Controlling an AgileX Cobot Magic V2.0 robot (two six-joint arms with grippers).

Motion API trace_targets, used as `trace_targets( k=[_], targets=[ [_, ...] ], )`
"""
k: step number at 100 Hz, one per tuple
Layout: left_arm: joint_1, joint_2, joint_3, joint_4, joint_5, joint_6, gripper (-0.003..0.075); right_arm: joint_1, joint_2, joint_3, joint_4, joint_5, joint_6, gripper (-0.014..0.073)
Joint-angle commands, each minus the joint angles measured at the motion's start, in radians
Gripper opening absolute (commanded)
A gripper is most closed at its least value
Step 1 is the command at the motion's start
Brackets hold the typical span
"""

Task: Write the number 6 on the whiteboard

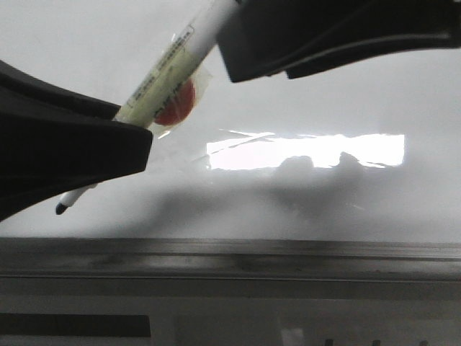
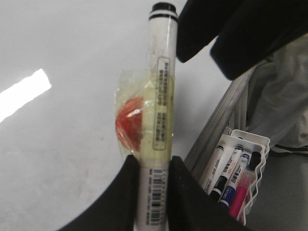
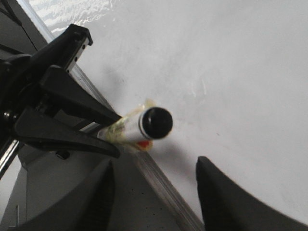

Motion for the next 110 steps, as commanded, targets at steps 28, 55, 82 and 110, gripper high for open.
trace_targets(
  k=[28,55,82,110],
  targets=[
    [-0.010,-0.014,-0.023,0.020,-0.081,-0.006,-0.0020,0.039,0.073,-0.083,0.010,-0.144,-0.002,0.0326],
    [-0.010,-0.014,-0.023,0.024,-0.081,-0.006,-0.0020,0.039,0.082,-0.083,0.012,-0.152,-0.002,0.0017],
    [-0.010,-0.014,-0.023,-0.038,-0.071,-0.010,0.0102,0.039,0.082,-0.083,0.019,-0.148,-0.002,-0.0069],
    [0.032,-0.096,-0.023,-0.192,-0.040,-0.003,0.0407,-0.020,0.080,-0.083,0.052,-0.109,-0.002,-0.0069]
  ],
)
